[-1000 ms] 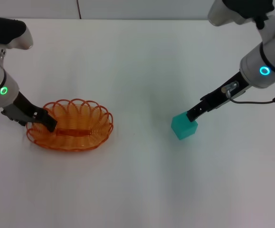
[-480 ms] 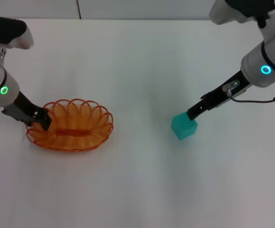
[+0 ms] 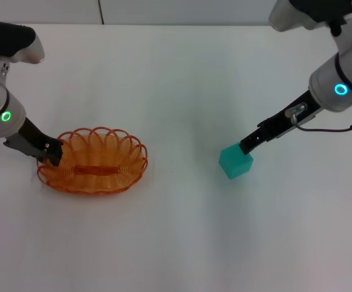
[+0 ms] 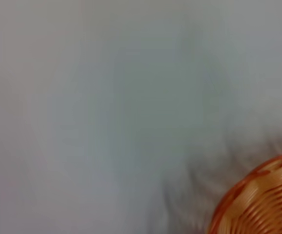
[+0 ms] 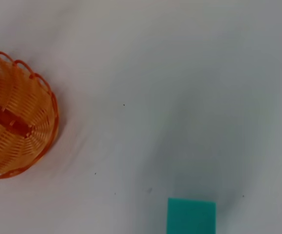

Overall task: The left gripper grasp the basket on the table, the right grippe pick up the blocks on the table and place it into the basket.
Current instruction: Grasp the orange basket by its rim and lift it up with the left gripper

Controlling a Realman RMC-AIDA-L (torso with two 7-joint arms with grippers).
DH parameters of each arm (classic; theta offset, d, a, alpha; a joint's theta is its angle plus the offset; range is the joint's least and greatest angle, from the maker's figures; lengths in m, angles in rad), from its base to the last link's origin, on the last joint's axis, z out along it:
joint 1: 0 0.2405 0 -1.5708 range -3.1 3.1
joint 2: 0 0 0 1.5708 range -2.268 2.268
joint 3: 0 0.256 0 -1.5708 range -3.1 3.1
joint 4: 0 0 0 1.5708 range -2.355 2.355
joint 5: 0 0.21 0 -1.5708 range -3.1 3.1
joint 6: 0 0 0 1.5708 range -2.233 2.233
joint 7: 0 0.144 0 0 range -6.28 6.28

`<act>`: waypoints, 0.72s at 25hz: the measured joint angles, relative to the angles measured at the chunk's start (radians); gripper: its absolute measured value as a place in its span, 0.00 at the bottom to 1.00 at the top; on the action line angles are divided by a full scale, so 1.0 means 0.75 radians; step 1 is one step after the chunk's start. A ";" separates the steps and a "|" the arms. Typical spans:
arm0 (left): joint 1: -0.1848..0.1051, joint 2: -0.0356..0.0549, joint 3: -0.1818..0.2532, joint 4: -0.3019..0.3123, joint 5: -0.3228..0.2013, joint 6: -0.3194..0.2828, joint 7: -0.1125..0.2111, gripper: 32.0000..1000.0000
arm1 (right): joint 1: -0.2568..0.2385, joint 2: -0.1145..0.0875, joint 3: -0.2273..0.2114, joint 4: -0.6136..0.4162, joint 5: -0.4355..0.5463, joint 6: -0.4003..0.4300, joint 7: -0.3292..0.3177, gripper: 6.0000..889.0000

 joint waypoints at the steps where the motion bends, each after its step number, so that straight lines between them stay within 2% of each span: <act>1: 0.000 0.000 0.000 0.000 0.000 -0.001 0.000 0.25 | 0.000 0.000 0.001 0.000 0.000 0.000 0.000 0.90; 2: 0.000 0.000 0.000 0.000 0.000 -0.002 0.000 0.23 | 0.000 0.000 0.001 0.000 0.000 0.000 0.000 0.90; 12: 0.000 0.002 -0.003 0.022 -0.009 -0.032 0.008 0.19 | 0.000 0.000 0.011 0.015 0.000 -0.006 -0.007 0.89; 14: 0.000 0.002 -0.024 0.045 -0.009 -0.063 0.017 0.18 | 0.000 0.000 0.012 0.024 0.000 -0.011 -0.011 0.89; 18: 0.004 -0.003 -0.111 0.137 -0.010 -0.163 0.048 0.15 | 0.003 0.000 0.026 0.044 0.002 -0.018 -0.020 0.88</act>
